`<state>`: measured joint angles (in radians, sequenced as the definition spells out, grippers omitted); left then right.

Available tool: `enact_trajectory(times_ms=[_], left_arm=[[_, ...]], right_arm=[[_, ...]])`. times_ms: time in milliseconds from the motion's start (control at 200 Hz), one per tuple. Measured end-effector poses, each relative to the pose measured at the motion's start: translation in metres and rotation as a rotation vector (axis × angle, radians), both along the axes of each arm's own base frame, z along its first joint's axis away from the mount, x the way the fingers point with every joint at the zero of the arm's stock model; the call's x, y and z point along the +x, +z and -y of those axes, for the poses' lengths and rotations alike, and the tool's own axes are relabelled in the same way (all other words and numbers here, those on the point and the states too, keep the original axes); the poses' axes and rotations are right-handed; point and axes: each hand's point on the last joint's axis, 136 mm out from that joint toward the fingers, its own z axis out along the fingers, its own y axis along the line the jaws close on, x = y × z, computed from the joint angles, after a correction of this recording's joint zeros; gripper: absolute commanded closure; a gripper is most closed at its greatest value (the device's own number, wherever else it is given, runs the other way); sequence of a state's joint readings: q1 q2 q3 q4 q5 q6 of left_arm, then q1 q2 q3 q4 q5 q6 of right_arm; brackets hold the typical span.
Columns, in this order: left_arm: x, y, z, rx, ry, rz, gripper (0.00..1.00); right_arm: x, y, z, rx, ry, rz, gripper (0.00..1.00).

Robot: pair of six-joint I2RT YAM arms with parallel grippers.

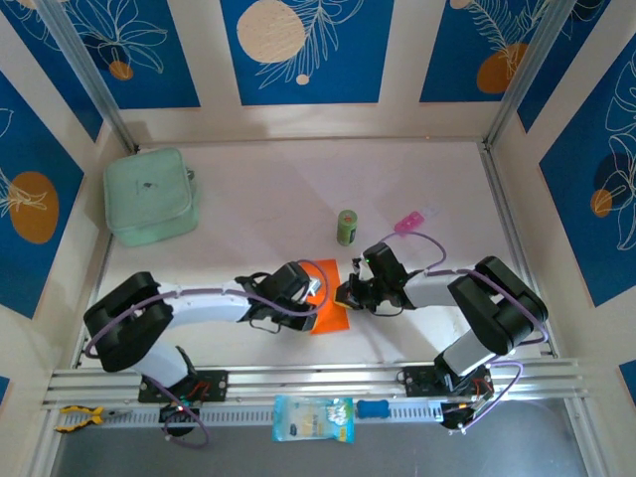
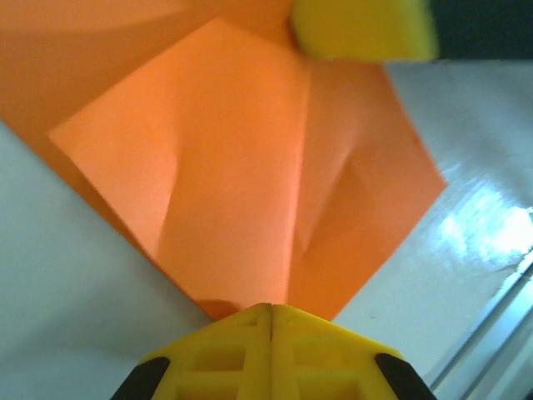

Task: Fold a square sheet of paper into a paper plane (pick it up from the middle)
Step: Fold the triangle a second time at the center of the table.

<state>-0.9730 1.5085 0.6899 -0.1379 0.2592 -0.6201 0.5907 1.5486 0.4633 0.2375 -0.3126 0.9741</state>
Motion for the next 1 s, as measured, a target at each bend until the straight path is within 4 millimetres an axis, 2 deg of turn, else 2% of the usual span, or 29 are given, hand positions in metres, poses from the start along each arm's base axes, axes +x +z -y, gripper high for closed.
enact_trajectory(times_ms=[175,245,310,475,605,885,1000], left_arm=[[0.014,0.028,0.029,-0.093,-0.016,0.029,0.95],[0.019,0.027,0.04,-0.106,-0.02,0.029,0.95],[0.021,0.019,0.045,-0.101,-0.023,0.019,0.95],[0.017,-0.014,0.04,-0.033,-0.018,-0.033,0.96],[0.017,-0.014,0.039,-0.053,-0.011,-0.026,0.95],[0.004,-0.013,0.021,-0.061,0.004,-0.038,0.92],[0.003,-0.009,0.02,-0.07,0.01,-0.044,0.92]], right_arm=[[0.0,0.0,0.0,0.002,-0.002,-0.001,1.0],[0.0,0.0,0.0,0.002,-0.003,-0.002,1.0],[0.0,0.0,-0.001,0.003,-0.003,-0.002,1.0],[0.0,0.0,-0.001,0.003,-0.006,-0.003,1.0],[0.0,0.0,-0.001,0.003,-0.006,-0.003,1.0],[-0.001,0.0,-0.002,0.006,-0.003,-0.006,1.0],[-0.001,0.0,-0.002,0.006,-0.003,-0.007,1.0]])
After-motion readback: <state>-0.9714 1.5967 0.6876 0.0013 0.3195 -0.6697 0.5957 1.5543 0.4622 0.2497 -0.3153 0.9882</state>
